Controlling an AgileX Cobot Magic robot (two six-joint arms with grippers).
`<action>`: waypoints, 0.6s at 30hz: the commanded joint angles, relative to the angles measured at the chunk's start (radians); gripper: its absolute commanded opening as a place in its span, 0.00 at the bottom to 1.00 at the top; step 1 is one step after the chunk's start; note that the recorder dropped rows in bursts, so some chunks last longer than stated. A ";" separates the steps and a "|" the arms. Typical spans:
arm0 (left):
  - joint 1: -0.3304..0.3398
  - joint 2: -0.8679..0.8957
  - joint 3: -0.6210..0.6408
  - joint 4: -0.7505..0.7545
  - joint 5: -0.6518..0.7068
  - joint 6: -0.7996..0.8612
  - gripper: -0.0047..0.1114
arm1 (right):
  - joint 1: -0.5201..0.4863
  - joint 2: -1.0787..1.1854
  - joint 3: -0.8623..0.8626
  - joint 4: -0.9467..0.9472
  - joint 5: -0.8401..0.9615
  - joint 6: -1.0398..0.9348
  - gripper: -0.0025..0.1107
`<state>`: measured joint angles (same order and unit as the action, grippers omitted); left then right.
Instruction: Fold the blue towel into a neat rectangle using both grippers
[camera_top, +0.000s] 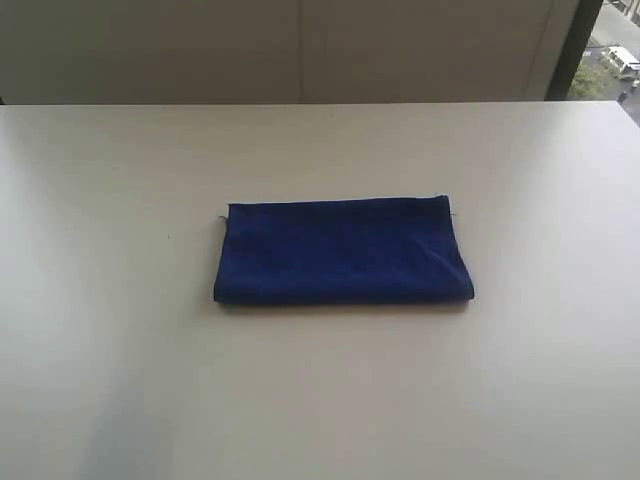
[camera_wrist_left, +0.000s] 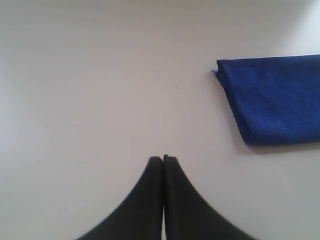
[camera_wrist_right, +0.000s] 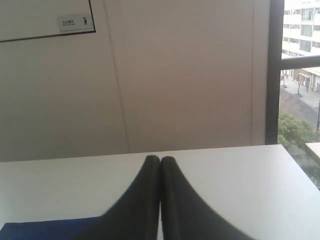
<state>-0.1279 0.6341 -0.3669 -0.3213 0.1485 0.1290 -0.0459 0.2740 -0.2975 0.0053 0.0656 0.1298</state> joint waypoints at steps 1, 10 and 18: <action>-0.004 -0.007 0.007 -0.013 0.001 0.001 0.04 | 0.005 -0.096 0.056 0.002 0.001 0.004 0.02; -0.004 -0.007 0.007 -0.013 0.001 0.001 0.04 | 0.005 -0.274 0.082 0.002 0.276 0.004 0.02; -0.004 -0.005 0.007 -0.013 -0.001 0.001 0.04 | 0.005 -0.274 0.210 0.002 0.333 0.004 0.02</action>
<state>-0.1279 0.6325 -0.3669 -0.3213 0.1459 0.1290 -0.0459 0.0053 -0.1293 0.0053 0.3897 0.1298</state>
